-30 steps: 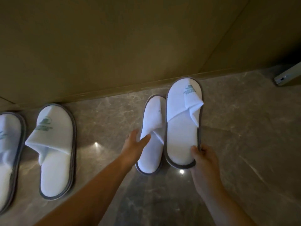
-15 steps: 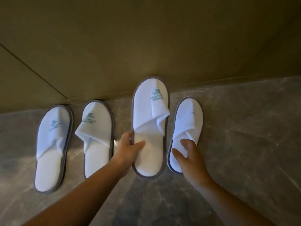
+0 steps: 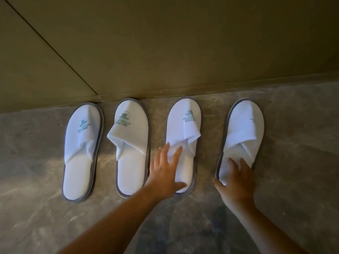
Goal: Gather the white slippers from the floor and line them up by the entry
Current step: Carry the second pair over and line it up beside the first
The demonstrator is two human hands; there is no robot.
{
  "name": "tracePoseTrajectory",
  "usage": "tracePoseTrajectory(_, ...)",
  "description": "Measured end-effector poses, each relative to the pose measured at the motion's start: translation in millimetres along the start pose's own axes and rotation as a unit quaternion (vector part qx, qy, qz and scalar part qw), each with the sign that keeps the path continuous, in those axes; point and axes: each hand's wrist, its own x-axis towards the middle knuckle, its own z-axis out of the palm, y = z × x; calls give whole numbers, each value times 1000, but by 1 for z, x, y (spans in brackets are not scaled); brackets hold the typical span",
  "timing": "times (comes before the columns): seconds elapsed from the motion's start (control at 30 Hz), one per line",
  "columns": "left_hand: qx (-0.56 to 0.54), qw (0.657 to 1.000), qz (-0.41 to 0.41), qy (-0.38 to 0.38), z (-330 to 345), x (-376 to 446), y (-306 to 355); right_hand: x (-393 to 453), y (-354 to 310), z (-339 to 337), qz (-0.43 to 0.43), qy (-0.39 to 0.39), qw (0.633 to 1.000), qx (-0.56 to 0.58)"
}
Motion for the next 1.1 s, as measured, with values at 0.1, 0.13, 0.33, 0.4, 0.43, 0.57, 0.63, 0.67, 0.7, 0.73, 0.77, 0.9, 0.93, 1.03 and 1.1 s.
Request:
tracePoseTrajectory(0.1,122,987,96,-41,7,-1,-15,5,5,0,-8,-14,999,-32)
tracePoseTrajectory(0.13,140,983,110,-48,9,-1,-17,6,6,0,-10,-16,999,-32)
tracePoseTrajectory(0.33,149,983,102,-34,24,0,-14,5,8,3,-8,-2,1000,-4)
tracePoseTrajectory(0.4,136,986,87,-36,25,2,-10,6,8,2,-7,-2,1000,0)
tracePoseTrajectory(0.43,129,988,81,-39,25,2,-8,6,9,2,-9,-2,1000,-2)
tracePoseTrajectory(0.57,96,993,61,-31,28,-1,5,6,11,0,-20,-1,1000,0)
tracePoseTrajectory(0.63,102,993,57,-29,30,-2,8,6,11,0,-22,0,1000,-1)
tracePoseTrajectory(0.67,112,991,60,-28,31,-2,9,6,11,0,-22,0,1000,-3)
tracePoseTrajectory(0.7,125,990,65,-27,31,-2,9,6,11,0,-20,-1,1000,-5)
tracePoseTrajectory(0.73,139,987,71,-27,31,-1,9,6,11,0,-19,-2,1000,-5)
tracePoseTrajectory(0.77,153,985,76,-26,31,1,9,6,12,1,-18,-2,1000,-6)
tracePoseTrajectory(0.9,206,972,112,-13,29,9,12,6,14,-1,-26,-5,1000,-11)
tracePoseTrajectory(0.93,213,968,128,-13,29,11,12,6,14,-1,-28,-6,1000,-11)
tracePoseTrajectory(1.03,218,965,146,-24,28,15,13,6,17,-2,-34,-12,999,-23)
tracePoseTrajectory(1.1,220,965,141,-36,27,17,14,6,19,-2,-41,-11,999,-25)
